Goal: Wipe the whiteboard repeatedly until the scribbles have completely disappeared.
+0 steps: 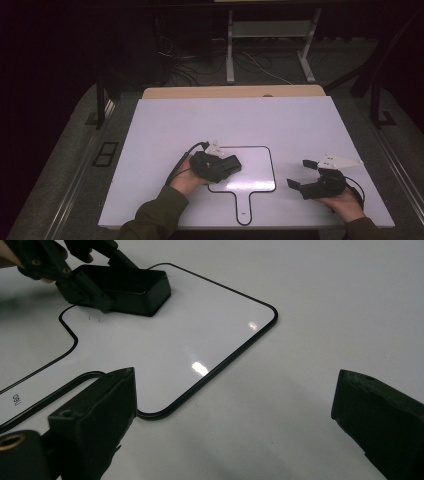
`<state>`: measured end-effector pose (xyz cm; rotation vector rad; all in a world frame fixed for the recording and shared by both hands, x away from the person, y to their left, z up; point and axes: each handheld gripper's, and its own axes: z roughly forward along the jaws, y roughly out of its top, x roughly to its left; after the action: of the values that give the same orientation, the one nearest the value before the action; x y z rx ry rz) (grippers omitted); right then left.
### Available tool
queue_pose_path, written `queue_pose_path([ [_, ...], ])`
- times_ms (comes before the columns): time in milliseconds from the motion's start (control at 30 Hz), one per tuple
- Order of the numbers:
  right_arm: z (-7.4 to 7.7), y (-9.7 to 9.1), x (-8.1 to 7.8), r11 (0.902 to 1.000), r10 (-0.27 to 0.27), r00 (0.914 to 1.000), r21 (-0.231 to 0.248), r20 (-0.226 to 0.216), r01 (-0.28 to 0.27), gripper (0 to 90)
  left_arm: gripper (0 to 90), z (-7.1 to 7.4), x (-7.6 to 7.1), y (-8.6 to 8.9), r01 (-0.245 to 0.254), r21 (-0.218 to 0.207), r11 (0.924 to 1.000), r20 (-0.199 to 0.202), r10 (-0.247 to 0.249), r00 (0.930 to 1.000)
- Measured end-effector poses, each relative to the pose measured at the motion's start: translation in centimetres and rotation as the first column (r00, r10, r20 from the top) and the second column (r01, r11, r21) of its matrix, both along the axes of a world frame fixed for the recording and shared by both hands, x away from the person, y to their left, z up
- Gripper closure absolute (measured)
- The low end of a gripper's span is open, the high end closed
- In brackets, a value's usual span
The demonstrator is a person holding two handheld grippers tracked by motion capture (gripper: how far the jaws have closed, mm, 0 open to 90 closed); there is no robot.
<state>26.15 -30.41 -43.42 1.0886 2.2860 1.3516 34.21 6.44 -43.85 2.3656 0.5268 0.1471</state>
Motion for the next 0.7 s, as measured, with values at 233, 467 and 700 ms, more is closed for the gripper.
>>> queue_pose_path([
  [233, 0.0, 0.0, 0.0, 1.0000, 0.000, 1.0000, 0.001, 0.001, 0.000, 3.4, 39.4, 0.1, -1.1, -0.1, 0.015, 0.012, 0.9998, -0.010, -0.015, 0.9998],
  [467, 0.0, 0.0, 0.0, 1.0000, 0.000, 1.0000, 0.001, 0.000, 0.000, 3.4, 39.5, 0.2, -3.0, -0.2, 0.059, 0.024, 0.9980, -0.010, -0.059, 0.9982],
  [700, 0.0, 0.0, 0.0, 1.0000, 0.000, 1.0000, -0.004, 0.001, 0.000, 3.4, 39.5, 0.1, -1.5, -0.1, 0.018, 0.018, 0.9997, -0.003, -0.018, 0.9998],
])
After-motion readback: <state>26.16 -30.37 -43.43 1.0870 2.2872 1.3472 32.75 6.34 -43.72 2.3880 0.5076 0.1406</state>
